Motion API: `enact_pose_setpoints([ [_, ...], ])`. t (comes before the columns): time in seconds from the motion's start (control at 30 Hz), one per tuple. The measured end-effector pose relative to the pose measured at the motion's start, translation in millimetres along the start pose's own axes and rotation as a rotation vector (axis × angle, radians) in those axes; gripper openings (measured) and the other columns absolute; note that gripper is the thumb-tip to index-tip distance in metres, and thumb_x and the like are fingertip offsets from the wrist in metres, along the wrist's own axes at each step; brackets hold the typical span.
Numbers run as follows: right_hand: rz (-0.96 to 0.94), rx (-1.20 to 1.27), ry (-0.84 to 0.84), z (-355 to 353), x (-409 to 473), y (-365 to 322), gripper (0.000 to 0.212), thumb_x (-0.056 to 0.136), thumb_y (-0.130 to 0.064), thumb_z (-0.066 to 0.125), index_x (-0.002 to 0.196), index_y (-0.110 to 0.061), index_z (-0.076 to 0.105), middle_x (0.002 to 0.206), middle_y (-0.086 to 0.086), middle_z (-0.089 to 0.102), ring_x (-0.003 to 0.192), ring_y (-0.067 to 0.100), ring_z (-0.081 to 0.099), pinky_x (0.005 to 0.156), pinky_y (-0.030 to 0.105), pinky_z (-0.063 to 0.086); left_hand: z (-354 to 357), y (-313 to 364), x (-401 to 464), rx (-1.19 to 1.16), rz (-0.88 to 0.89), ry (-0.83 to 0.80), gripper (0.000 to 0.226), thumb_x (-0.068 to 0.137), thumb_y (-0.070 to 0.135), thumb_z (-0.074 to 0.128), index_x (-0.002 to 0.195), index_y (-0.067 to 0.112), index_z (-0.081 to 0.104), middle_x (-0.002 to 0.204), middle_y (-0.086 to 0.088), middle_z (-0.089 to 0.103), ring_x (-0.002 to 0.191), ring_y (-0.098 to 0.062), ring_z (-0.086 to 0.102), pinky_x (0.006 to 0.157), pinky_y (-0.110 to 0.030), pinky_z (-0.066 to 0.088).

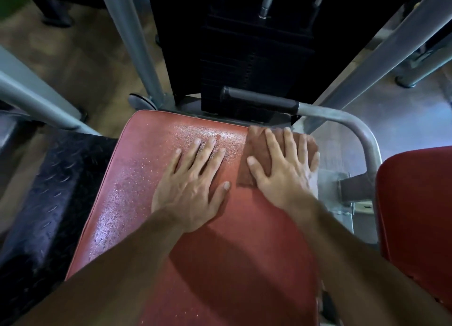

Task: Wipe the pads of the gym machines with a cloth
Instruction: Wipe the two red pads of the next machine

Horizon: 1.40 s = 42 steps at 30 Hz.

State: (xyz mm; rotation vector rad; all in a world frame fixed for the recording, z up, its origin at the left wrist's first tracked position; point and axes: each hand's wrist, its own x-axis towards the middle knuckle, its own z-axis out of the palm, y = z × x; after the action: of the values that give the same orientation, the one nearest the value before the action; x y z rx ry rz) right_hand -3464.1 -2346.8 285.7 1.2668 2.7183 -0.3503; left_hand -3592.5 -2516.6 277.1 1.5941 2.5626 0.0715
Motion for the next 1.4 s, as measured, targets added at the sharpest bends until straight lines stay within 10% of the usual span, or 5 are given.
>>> enact_pose_setpoints([
  [0.57,-0.204,-0.01,-0.026,10.2,12.3,-121.0,0.071,0.093,-0.07,0.018,0.157,-0.039,0.007,0.168,0.003,0.0,0.153,0.032,-0.009,0.115,0.068,-0.005,-11.5,-46.8,-17.5,-0.466,-0.281,0.339,0.068,0.098,0.038,0.031,0.156,0.005,0.017,0.164,-0.012,0.016,0.152,-0.02,0.009,0.122,-0.041,0.014],
  [0.77,-0.306,0.367,0.107,-0.8,5.3,-91.9,0.059,0.102,-0.047,0.03,0.156,-0.026,0.024,0.166,0.0,0.015,0.154,0.02,0.005,0.123,0.052,0.009,-24.4,-53.0,-8.8,-0.297,-0.205,0.308,0.065,0.1,0.04,0.035,0.153,0.003,0.028,0.162,-0.015,0.022,0.152,-0.027,0.016,0.122,-0.046,0.017],
  [1.0,-0.153,0.057,0.054,13.4,-4.7,-24.3,0.064,0.1,-0.049,0.005,0.159,-0.026,0.011,0.168,-0.007,0.003,0.154,0.013,-0.007,0.122,0.042,-0.006,-12.2,7.9,57.0,-0.057,-0.167,-0.019,0.061,0.099,0.061,0.017,0.156,0.037,0.011,0.167,0.003,0.003,0.153,-0.027,-0.001,0.118,-0.059,0.001],
  [1.4,-0.154,-0.012,0.031,13.5,-3.0,-24.5,0.065,0.099,-0.051,0.005,0.16,-0.027,0.003,0.168,-0.005,-0.003,0.154,0.016,-0.01,0.123,0.045,-0.005,-22.2,-46.9,51.0,-0.037,-0.254,-0.066,0.064,0.091,0.076,0.011,0.151,0.052,0.011,0.166,0.013,0.001,0.153,-0.026,-0.002,0.114,-0.069,0.003],
])
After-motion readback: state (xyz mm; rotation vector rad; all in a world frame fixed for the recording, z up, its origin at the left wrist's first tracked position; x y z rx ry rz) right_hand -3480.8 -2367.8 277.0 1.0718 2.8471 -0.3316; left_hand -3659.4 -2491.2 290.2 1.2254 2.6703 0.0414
